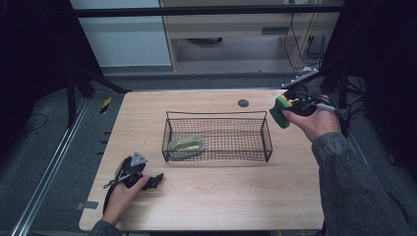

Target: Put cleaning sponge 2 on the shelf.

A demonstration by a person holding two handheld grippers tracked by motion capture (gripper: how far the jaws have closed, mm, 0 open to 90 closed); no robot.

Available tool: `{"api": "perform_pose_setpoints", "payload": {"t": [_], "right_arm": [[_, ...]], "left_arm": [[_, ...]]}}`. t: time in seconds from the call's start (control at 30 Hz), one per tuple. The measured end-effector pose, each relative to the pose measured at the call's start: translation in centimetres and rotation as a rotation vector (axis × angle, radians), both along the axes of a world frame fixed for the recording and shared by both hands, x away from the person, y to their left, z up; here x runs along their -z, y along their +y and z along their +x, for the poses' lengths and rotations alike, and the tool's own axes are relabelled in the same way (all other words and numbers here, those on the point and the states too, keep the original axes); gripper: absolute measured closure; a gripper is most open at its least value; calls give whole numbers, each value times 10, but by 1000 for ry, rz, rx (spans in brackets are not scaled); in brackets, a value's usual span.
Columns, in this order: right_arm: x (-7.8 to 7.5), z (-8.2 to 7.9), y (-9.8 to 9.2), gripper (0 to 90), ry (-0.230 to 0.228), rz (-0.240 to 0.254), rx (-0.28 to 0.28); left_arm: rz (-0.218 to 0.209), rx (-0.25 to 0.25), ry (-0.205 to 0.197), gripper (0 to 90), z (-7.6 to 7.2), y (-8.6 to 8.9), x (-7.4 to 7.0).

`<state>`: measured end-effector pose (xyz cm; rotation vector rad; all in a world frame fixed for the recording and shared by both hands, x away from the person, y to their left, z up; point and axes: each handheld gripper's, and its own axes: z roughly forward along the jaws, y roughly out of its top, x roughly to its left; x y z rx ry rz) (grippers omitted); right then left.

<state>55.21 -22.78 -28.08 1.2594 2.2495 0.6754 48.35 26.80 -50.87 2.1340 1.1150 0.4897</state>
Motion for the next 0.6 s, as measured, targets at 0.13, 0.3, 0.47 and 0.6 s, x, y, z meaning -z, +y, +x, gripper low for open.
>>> {"api": "perform_pose_setpoints", "payload": {"t": [0.13,0.3,0.47,0.6], "right_arm": [[1,4,5,649,-4,-4,-4],[3,9,13,649,2,0,-15],[6,13,21,649,3,1,-27],[8,17,26,649,3,-2,-35]], "left_arm": [[0,0,-1,0,0,0,0],[0,0,0,0,0,0,0],[-2,1,-1,0,0,0,0],[-2,1,-1,0,0,0,0]]}}
